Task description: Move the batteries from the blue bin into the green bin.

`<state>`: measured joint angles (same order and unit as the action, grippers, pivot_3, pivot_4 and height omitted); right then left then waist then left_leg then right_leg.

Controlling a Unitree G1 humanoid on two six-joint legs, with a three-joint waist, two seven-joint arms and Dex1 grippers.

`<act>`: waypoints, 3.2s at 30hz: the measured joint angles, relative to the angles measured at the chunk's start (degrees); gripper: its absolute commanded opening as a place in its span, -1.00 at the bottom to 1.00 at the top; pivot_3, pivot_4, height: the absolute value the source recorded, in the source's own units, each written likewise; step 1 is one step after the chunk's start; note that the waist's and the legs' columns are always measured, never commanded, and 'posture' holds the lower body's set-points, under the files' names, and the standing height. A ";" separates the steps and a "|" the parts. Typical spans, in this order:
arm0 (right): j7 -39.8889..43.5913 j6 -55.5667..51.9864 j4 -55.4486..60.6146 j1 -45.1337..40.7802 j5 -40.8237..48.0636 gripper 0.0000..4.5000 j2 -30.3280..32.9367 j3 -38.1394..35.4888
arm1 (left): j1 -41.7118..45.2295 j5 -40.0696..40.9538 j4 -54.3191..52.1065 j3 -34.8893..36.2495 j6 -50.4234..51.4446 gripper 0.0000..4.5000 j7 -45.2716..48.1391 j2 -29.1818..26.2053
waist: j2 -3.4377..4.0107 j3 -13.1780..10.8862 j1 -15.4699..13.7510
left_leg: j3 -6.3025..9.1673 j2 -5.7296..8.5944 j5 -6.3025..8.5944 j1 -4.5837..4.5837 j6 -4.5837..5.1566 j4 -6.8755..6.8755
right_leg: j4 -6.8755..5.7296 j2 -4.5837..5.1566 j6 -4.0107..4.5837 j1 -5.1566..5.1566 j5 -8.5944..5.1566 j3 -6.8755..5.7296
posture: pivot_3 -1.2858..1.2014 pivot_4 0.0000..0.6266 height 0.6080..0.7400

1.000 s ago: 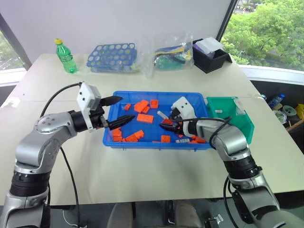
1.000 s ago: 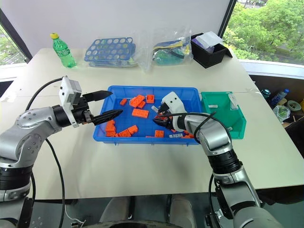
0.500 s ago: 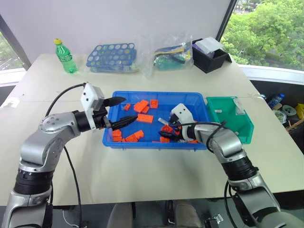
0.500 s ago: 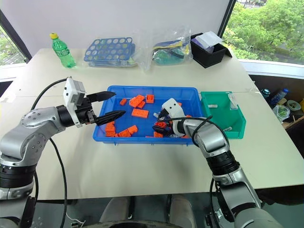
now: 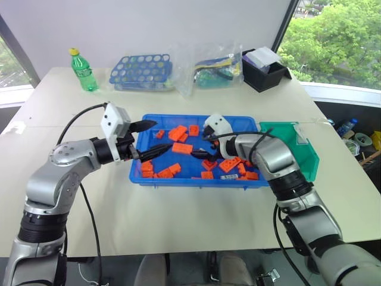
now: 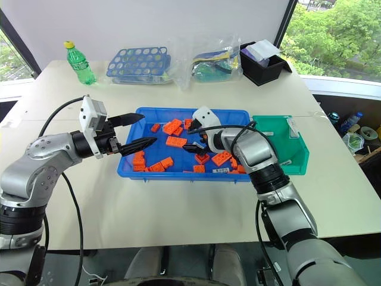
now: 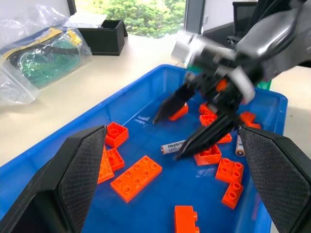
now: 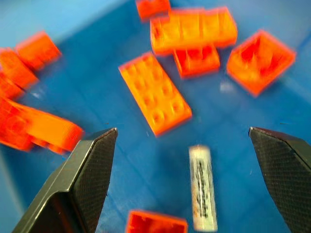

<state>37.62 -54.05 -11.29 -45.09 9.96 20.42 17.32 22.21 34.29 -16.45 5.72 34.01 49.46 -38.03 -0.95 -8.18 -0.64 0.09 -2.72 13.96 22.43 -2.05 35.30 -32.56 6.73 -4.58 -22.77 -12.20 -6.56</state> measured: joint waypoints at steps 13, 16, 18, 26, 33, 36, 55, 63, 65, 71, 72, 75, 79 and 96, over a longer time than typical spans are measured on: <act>1.53 2.22 -1.70 1.01 -2.47 -0.79 0.45 2.04 | -0.78 0.20 -0.76 -0.01 0.10 1.00 1.30 -0.39 | -0.06 0.03 0.22 | 0.06 0.00 0.00 -0.05 0.00 0.02 | -0.44 0.00 -0.04 -0.13 -0.04 0.01 | 0.03 -0.52 0.75; 1.49 2.19 -0.51 1.62 -2.38 -0.99 0.43 1.83 | -1.15 0.22 -1.31 -0.41 0.20 1.00 2.96 -1.05 | -0.09 0.05 0.20 | 0.06 -0.01 0.00 -0.06 0.00 0.02 | -0.44 0.01 -0.06 -0.14 -0.06 0.01 | 0.03 -0.52 0.75; 1.28 1.59 0.52 2.31 -1.94 -0.99 0.40 1.08 | -1.25 0.22 -1.44 -0.51 0.25 1.00 3.64 -1.30 | -0.09 0.05 0.11 | 0.06 -0.01 0.00 -0.05 0.00 0.02 | -0.44 0.01 -0.06 -0.14 -0.06 0.01 | 0.03 -0.52 0.75; -4.88 -9.75 13.73 3.43 4.77 -0.99 1.45 -17.46 | -1.25 0.23 -1.65 -0.59 0.40 1.00 5.25 -1.38 | -0.09 0.05 -0.23 | 0.07 0.00 0.00 0.00 0.00 0.04 | -0.45 0.01 -0.04 -0.20 -0.05 0.01 | 0.03 -0.52 0.75; -10.80 -20.87 23.61 8.78 6.73 -0.99 11.13 -37.72 | -1.28 0.77 -1.71 -2.17 0.50 1.00 5.85 -0.68 | -0.21 0.12 -0.18 | 0.02 0.00 0.01 0.01 -0.02 -0.01 | -0.14 0.03 -0.07 -0.29 -0.08 0.01 | 0.03 -0.52 0.75; -11.49 -23.03 25.89 13.72 7.20 -0.99 13.06 -40.62 | -0.83 1.30 -1.71 -3.30 0.54 1.00 6.68 -0.10 | -0.21 0.14 0.13 | -0.07 -0.04 0.01 -0.02 -0.01 -0.07 | -0.08 0.03 -0.10 -0.13 -0.09 0.01 | 0.03 -0.52 0.75; 18.70 -2.87 16.92 -0.22 9.85 0.10 31.00 -9.47 | 4.39 1.31 0.39 -7.21 0.46 1.00 12.31 -0.14 | -0.07 -0.01 1.19 | -0.09 -0.08 0.02 -0.05 0.00 -0.14 | 0.35 -0.02 -0.13 -0.25 -0.10 0.01 | 0.03 -0.52 0.75; 38.18 15.34 3.25 -4.88 -2.05 0.10 25.31 16.83 | 2.81 1.36 -2.36 -7.15 0.70 1.00 12.85 -1.86 | -0.07 -0.05 1.07 | -0.09 0.03 0.01 0.09 0.01 -0.04 | 0.30 0.02 -0.08 0.01 -0.04 0.07 | 0.03 -0.52 0.75; 39.39 18.12 0.89 -4.89 -3.87 0.10 24.24 18.30 | 2.41 1.41 -3.11 -7.01 0.98 1.00 12.45 -2.18 | -0.07 -0.05 1.03 | -0.08 0.02 0.00 0.07 0.01 0.00 | 0.26 0.01 -0.10 0.01 -0.05 0.07 | 0.03 -0.52 0.75; 42.69 25.48 -4.43 -5.43 -8.54 0.10 21.76 18.59 | 0.31 2.45 -5.35 -5.43 2.27 1.00 10.19 -2.98 | -0.11 -0.03 1.15 | -0.08 0.00 0.00 -0.05 0.00 0.01 | 0.18 0.00 -0.14 0.07 -0.07 0.06 | 0.03 -0.52 0.75; 43.14 26.61 -5.43 -5.67 -9.20 0.10 21.14 18.50 | 0.00 2.60 -5.89 -4.79 2.72 1.00 9.81 -3.23 | -0.15 0.00 1.22 | -0.08 0.00 0.00 -0.06 0.00 0.00 | 0.17 -0.01 -0.14 0.07 -0.07 0.06 | 0.03 -0.52 0.75; 43.56 28.89 -7.76 -5.70 -10.36 0.00 20.11 17.83 | -0.23 3.01 -6.99 -4.13 3.06 1.00 8.88 -3.92 | -0.21 0.04 1.18 | -0.07 0.00 0.01 -0.14 -0.01 0.00 | 0.13 -0.01 -0.13 0.12 -0.07 0.06 | 0.03 -0.52 0.75; 42.79 31.07 -10.07 -5.65 -12.04 -0.42 18.98 16.63 | -0.25 3.70 -7.35 -4.07 3.24 1.00 8.07 -3.97 | -0.29 0.10 1.04 | -0.06 0.00 0.01 -0.15 -0.01 0.02 | 0.09 -0.01 -0.13 0.15 -0.07 0.06 | 0.03 -0.52 0.75; 39.63 22.35 -5.79 -3.95 -13.01 -0.42 18.19 10.73 | 4.50 2.54 -2.79 -6.76 1.55 1.00 10.39 -2.78 | -0.28 0.08 0.87 | -0.05 0.01 0.00 -0.11 -0.01 0.03 | -0.08 -0.01 -0.06 0.10 -0.02 0.06 | 0.03 -0.52 0.75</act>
<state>77.25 -31.70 -17.08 -49.03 -3.05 38.61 28.05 26.71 36.83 -19.24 -1.03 35.55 59.85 -40.81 -1.23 -8.10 0.23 0.04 -2.71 13.96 22.33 -2.06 35.33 -32.64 6.72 -4.65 -22.67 -12.22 -6.50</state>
